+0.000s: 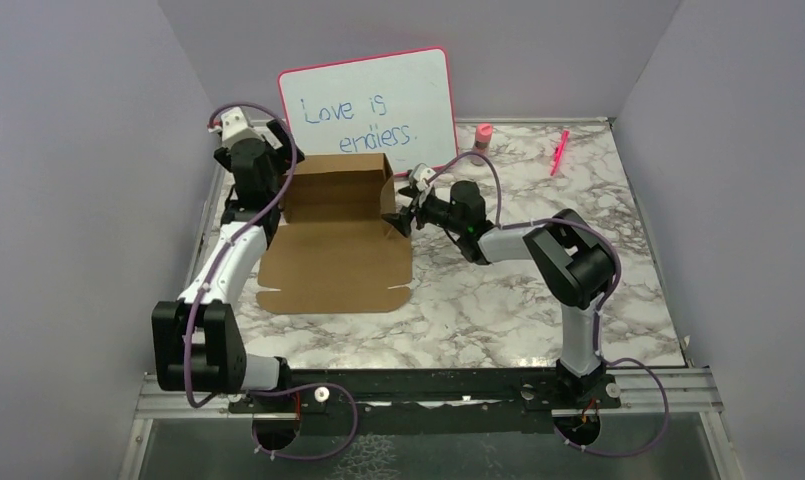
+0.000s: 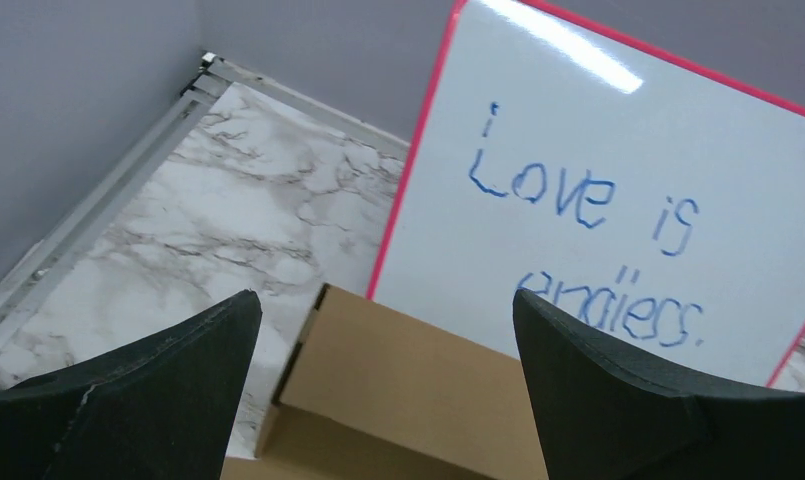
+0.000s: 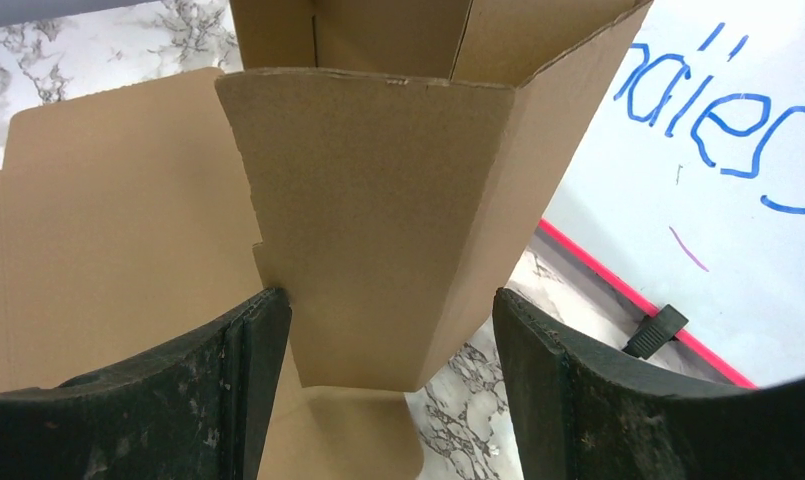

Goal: Fold the paper box

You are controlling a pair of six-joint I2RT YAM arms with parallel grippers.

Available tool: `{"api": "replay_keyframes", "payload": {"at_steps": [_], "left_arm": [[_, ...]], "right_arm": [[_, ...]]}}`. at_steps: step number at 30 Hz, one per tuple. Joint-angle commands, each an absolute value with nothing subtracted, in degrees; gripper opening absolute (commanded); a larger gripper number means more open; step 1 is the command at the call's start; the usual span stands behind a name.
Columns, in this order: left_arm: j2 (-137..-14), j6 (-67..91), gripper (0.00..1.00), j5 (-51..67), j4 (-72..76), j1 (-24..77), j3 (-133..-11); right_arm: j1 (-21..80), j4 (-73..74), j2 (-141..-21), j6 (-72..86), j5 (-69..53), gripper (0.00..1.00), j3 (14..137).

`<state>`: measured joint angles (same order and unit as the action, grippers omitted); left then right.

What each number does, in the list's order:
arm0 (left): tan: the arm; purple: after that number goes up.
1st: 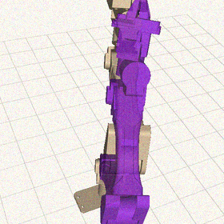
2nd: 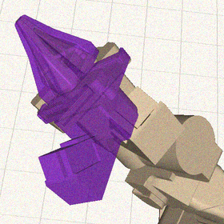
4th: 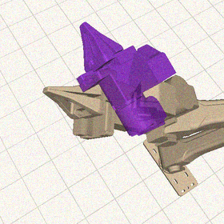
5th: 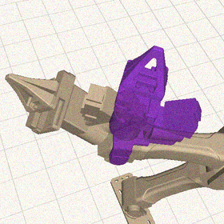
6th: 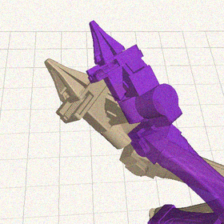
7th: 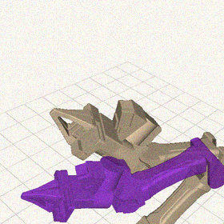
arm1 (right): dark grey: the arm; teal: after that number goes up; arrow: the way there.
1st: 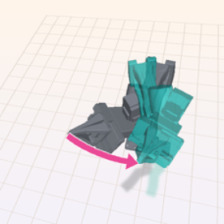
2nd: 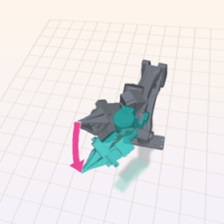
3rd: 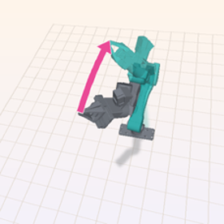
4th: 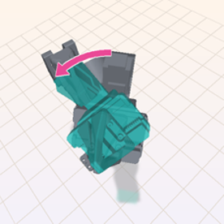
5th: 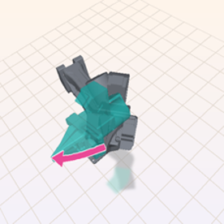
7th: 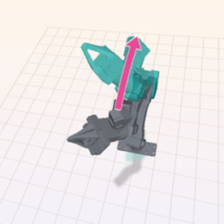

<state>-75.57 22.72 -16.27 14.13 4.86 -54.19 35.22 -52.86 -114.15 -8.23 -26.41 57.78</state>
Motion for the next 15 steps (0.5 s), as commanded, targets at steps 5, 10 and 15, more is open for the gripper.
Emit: {"api": "replay_keyframes", "payload": {"at_steps": [5, 10, 15], "left_arm": [[-88.0, 18.6, 0.97, -2.4, 6.6, -4.9, -63.0], [-92.7, 16.5, 0.97, 5.2, 5.8, -7.0, -66.5], [-96.2, 15.0, 0.96, 12.5, 2.8, -7.5, -69.9]], "right_arm": [[35.1, -50.9, -116.9, -9.4, -29.2, 0.79, 61.0], [35.1, -49.5, -117.8, -10.5, -29.8, 0.79, 62.9], [35.1, -48.4, -119.2, -10.5, -30.7, 0.79, 65.1]]}}
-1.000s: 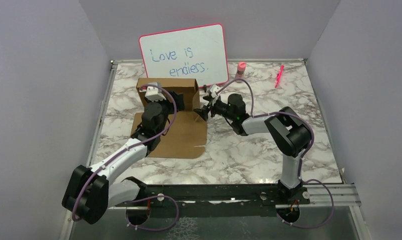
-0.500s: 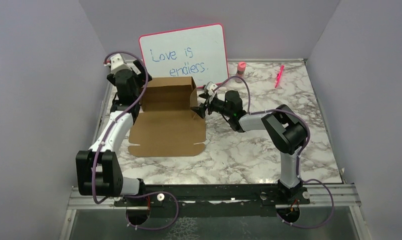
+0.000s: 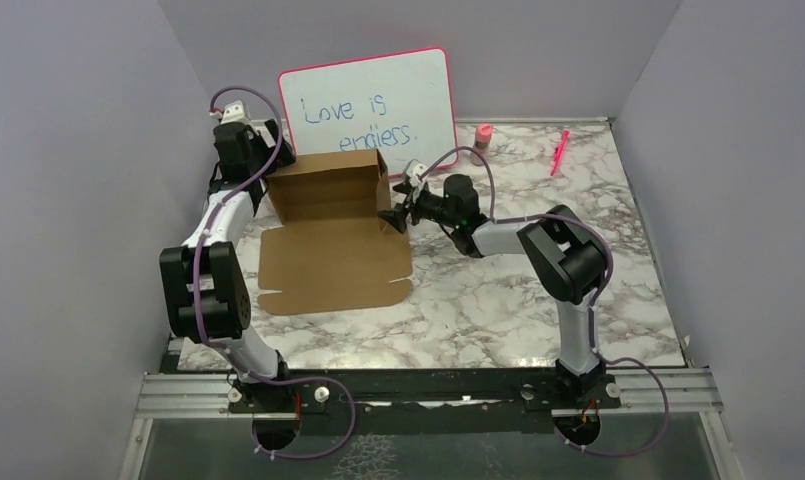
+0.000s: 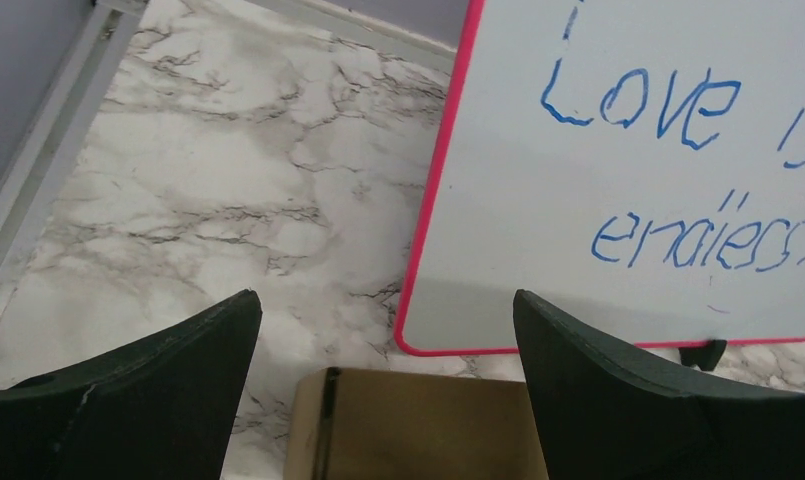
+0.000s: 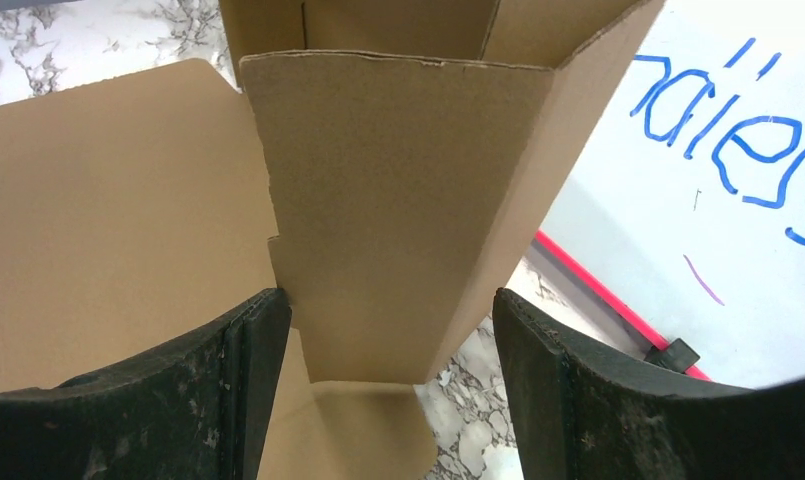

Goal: Fold the paper box

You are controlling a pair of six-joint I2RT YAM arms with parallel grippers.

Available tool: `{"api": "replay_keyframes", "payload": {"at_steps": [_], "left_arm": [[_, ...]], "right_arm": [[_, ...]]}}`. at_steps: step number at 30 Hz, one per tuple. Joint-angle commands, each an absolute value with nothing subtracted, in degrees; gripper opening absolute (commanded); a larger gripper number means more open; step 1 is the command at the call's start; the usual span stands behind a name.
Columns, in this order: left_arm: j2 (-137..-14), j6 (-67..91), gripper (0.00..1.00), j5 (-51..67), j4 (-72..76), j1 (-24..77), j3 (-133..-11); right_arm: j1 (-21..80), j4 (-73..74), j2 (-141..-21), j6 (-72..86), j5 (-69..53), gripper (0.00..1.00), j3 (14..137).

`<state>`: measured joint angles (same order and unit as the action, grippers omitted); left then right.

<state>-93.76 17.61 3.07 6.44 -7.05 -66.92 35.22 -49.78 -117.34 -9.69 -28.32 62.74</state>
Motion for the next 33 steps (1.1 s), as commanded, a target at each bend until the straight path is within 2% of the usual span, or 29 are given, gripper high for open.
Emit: {"api": "replay_keyframes", "payload": {"at_steps": [1, 13, 19, 33], "left_arm": [[-96.6, 15.0, 0.95, 13.6, 2.2, -7.5, -70.2], [-95.9, 16.3, 0.90, 26.3, -1.1, -7.4, -69.5], [-93.9, 17.7, 0.90, 30.2, -3.2, -7.1, -68.9], [-90.2, 16.7, 0.90, 30.0, -6.2, -1.3, -66.9]], "right_arm": [[35.2, -48.6, -119.4, -10.3, -31.0, 0.79, 65.1], [35.2, -49.4, -115.5, -9.5, -32.6, 0.79, 62.1], [35.2, -49.5, -109.9, -9.3, -31.9, 0.79, 57.9], [35.1, -44.9, -99.6, -11.4, -30.5, 0.79, 49.0]]}}
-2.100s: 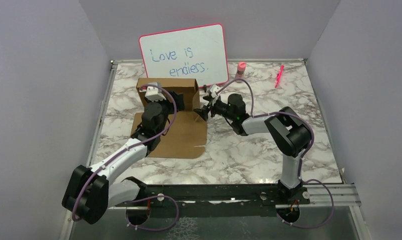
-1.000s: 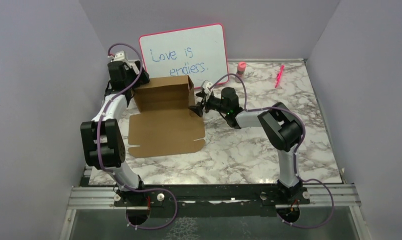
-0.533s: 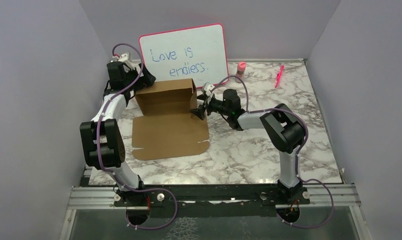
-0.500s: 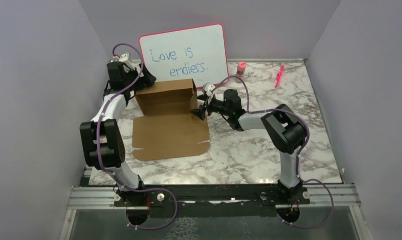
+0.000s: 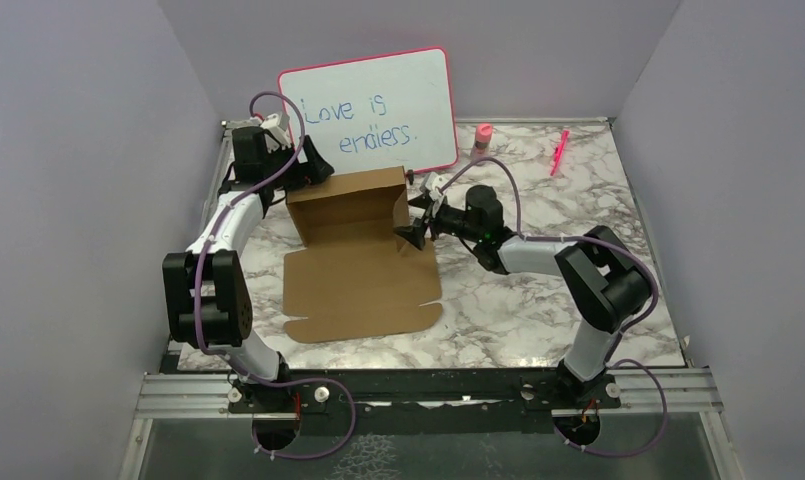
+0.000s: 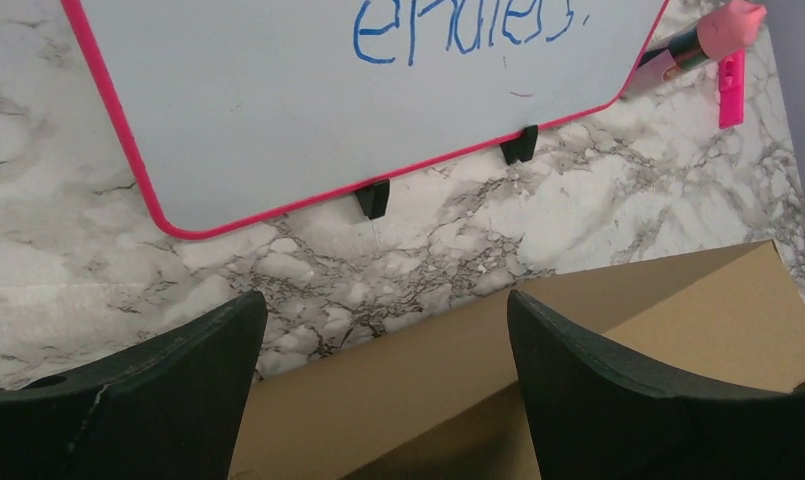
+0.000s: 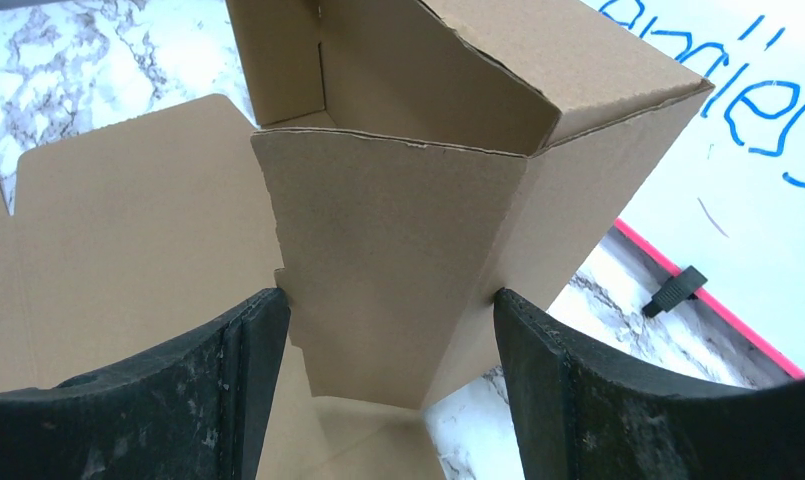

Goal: Fold the paper box

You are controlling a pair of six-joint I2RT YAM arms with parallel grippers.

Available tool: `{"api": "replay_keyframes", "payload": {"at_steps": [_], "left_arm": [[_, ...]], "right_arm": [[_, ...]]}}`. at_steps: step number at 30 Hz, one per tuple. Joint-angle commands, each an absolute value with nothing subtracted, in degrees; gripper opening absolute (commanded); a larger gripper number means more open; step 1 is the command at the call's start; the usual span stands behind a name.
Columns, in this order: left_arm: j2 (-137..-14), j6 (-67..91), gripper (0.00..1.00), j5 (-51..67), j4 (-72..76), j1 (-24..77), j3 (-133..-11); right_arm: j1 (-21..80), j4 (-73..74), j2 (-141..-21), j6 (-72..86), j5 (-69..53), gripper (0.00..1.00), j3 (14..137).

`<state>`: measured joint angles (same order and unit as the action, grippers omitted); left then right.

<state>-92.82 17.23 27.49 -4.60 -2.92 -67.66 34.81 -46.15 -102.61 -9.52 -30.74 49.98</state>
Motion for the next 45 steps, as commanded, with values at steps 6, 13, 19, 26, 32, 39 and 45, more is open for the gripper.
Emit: {"api": "replay_keyframes", "payload": {"at_steps": [6, 13, 19, 26, 32, 39, 45], "left_arm": [[-90.4, 16.3, 0.90, 30.3, -6.6, -0.1, -67.1], [-91.3, 15.5, 0.90, 29.9, -7.2, -0.1, -67.2], [-91.7, 15.2, 0.90, 29.9, -7.5, -0.1, -67.7], [-92.1, 14.9, 0.90, 30.6, -7.7, -0.1, -68.1], [-92.5, 14.1, 0.89, 31.3, -8.3, -0.1, -68.7], [-93.4, 13.2, 0.89, 32.3, -9.2, 1.8, -69.5], [-94.6, 12.2, 0.89, 33.6, -10.1, 2.9, -70.5]], "right_arm": [[35.1, -40.7, -98.5, -13.4, -31.6, 0.79, 49.8], [32.8, -42.8, -98.1, -10.3, -33.9, 0.80, 48.7], [31.4, -36.0, -99.2, -13.6, -41.0, 0.82, 52.8], [31.1, -27.1, -102.1, -23.3, -46.9, 0.82, 58.3], [31.1, -27.7, -104.0, -25.3, -43.3, 0.74, 60.4], [31.2, -35.1, -105.0, -22.9, -39.0, 0.64, 58.7], [31.1, -39.9, -106.5, -19.2, -38.7, 0.61, 58.5]]}}
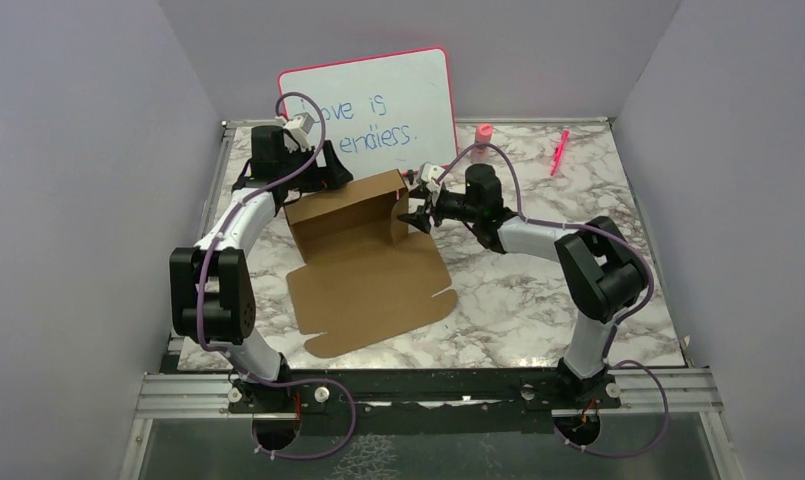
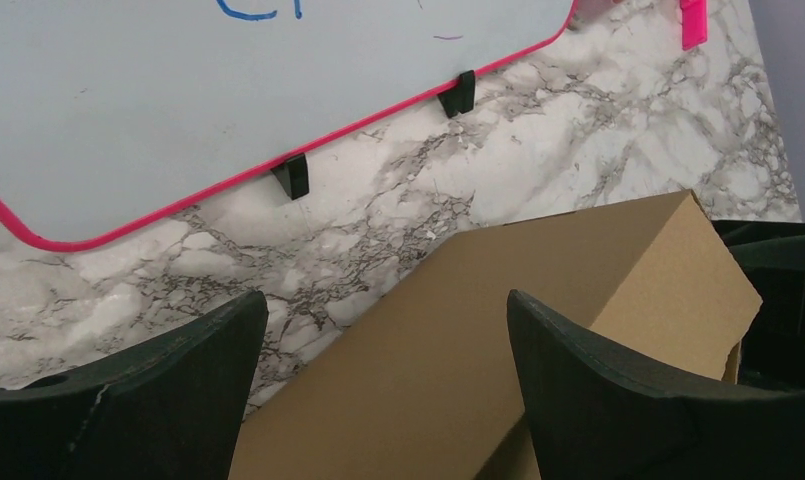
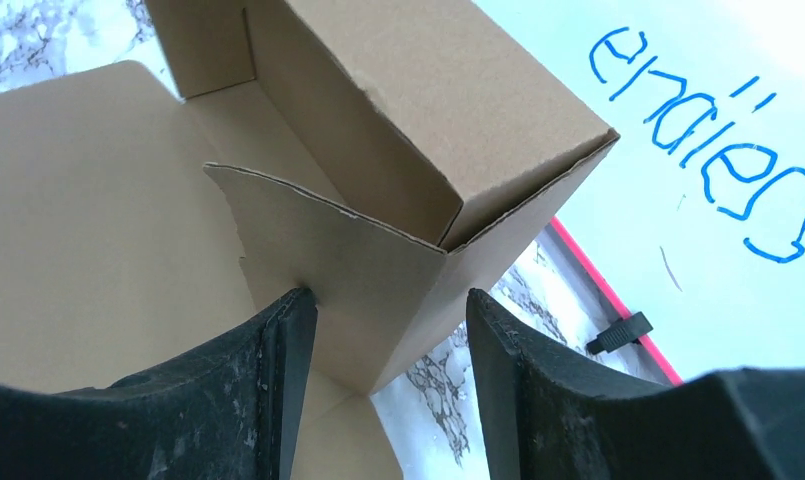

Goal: Fold the paper box

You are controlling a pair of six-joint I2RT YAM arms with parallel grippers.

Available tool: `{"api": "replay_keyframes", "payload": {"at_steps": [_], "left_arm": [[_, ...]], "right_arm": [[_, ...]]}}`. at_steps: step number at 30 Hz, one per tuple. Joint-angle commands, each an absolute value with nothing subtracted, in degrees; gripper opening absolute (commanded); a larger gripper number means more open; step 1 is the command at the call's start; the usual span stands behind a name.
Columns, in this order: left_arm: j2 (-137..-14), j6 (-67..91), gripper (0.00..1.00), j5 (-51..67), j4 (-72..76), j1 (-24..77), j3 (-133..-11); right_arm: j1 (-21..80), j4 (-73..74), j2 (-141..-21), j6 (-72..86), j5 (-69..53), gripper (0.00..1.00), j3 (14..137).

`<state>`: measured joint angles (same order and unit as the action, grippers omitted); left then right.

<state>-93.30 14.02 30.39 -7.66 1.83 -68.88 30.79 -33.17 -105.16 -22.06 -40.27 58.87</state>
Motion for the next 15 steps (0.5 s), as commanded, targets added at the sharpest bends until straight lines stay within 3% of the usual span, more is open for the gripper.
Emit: {"api": "replay_keyframes", "payload": {"at_steps": [1, 15], "left_arm": [[-94.8, 12.1, 0.89, 33.7, -10.3, 3.1, -70.6], [-96.5, 11.9, 0.89, 36.9, -10.5, 5.3, -72.0]], "right_arm": [[31.1, -40.8, -106.8, -18.3, -38.5, 0.61, 58.5], [32.3, -47.7, -109.5, -12.9, -36.7, 0.62, 58.5]]}}
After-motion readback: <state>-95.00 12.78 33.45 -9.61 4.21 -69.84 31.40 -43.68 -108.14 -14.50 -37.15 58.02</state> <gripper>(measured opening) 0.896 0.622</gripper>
